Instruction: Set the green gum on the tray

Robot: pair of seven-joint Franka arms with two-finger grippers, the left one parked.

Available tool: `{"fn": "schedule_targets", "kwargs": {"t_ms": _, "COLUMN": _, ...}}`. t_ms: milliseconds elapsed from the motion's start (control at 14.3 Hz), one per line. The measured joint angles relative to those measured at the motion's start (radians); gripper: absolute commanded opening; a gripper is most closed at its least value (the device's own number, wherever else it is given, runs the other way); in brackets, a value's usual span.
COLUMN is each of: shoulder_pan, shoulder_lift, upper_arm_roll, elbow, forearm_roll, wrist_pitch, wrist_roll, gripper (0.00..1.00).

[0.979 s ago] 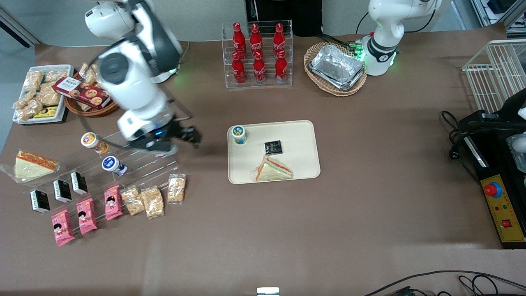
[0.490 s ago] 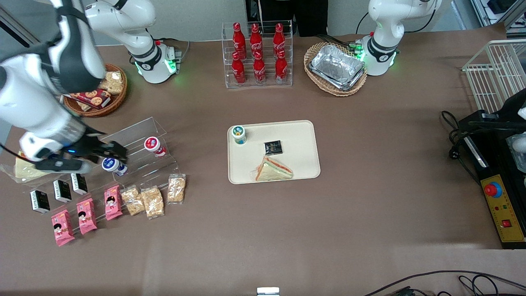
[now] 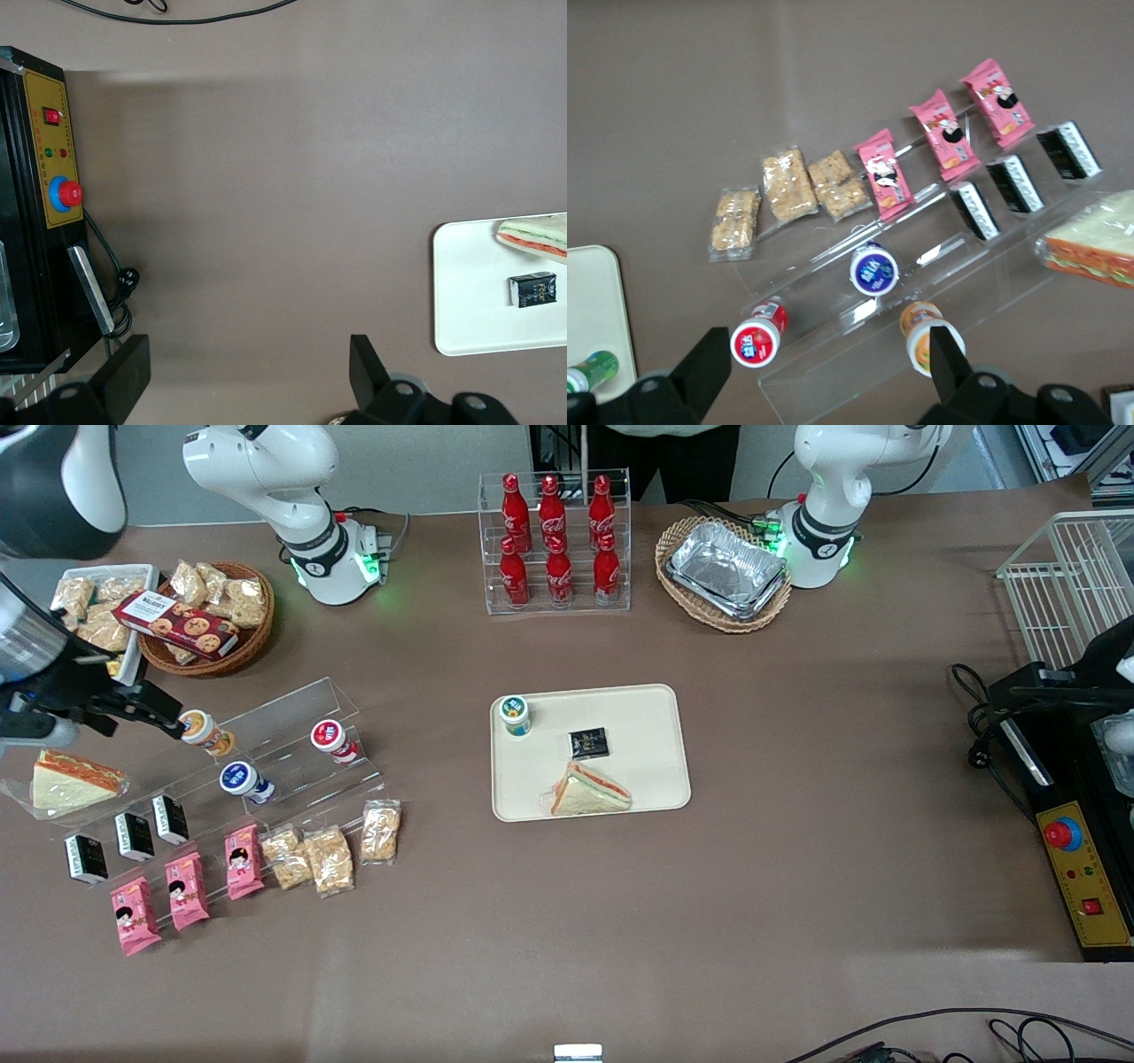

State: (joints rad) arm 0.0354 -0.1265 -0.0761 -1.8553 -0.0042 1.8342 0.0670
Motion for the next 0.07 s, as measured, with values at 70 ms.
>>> {"fn": "schedule_targets", "kwargs": {"t_ms": 70, "shoulder_pan": -0.011, "shoulder_lift": 0.000, "upper_arm_roll": 0.000, "elbow": 0.018, "forearm_roll": -0.001, "wrist_pitch": -0.024, "wrist_roll": 0.000, "gripper": 1.00}}
